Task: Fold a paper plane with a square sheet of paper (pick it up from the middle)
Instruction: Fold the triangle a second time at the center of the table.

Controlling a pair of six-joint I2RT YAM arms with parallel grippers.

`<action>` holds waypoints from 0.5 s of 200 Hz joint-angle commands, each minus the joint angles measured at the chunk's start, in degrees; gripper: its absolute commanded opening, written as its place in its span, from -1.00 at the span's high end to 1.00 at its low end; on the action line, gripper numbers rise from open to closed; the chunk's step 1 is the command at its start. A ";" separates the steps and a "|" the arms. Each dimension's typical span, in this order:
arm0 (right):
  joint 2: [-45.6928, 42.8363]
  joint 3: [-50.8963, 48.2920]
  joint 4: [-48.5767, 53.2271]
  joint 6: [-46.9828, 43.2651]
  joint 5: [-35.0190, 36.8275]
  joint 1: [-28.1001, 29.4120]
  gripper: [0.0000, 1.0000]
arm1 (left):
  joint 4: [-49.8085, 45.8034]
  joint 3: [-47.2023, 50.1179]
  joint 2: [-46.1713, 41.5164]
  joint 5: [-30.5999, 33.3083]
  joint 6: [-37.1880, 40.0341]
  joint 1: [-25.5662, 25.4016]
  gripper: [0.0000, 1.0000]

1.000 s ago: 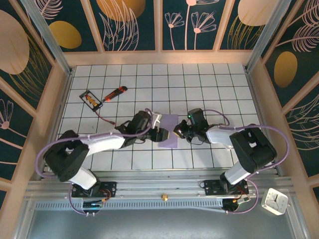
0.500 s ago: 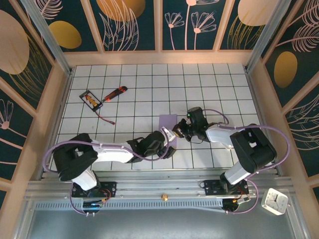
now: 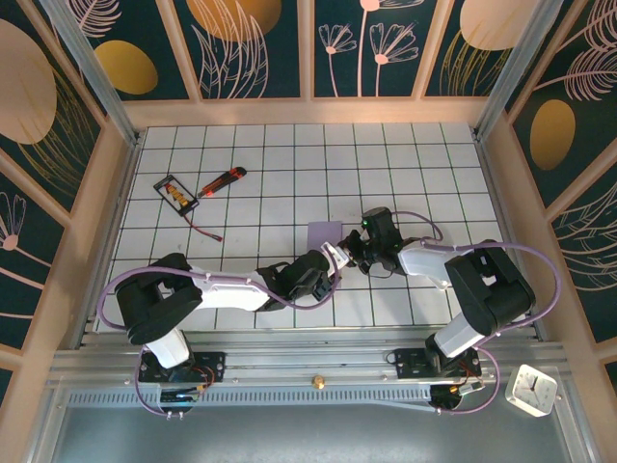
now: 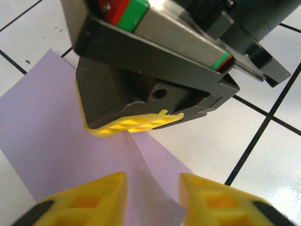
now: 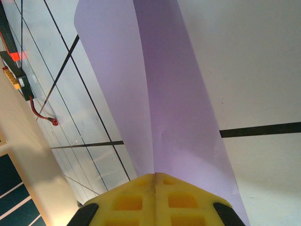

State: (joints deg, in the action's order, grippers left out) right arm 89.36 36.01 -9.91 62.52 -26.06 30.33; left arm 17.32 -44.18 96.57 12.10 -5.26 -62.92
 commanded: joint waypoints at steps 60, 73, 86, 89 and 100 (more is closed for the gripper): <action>-1.53 -0.76 0.60 -1.35 -0.63 -1.51 0.75 | -2.06 -2.14 0.19 -3.41 -4.84 -0.25 1.00; -3.57 -0.68 2.06 -3.23 -0.40 -2.51 0.60 | -2.66 -2.43 0.18 -4.60 -7.33 -0.26 1.00; -6.30 -0.19 4.89 -6.43 -0.42 -3.78 0.46 | -3.13 -3.05 0.19 -6.58 -10.25 -0.23 1.00; -6.91 -0.03 5.89 -7.30 -0.28 -4.00 0.43 | -3.17 -3.16 0.19 -7.27 -10.85 -0.21 1.00; -9.74 0.05 9.62 -10.82 0.49 -5.39 0.36 | -3.10 -3.63 0.19 -9.65 -13.19 -0.27 1.00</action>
State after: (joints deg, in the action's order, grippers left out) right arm 86.15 35.83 -6.98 58.85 -26.68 27.33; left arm 15.14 -45.50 96.62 7.77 -11.90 -62.92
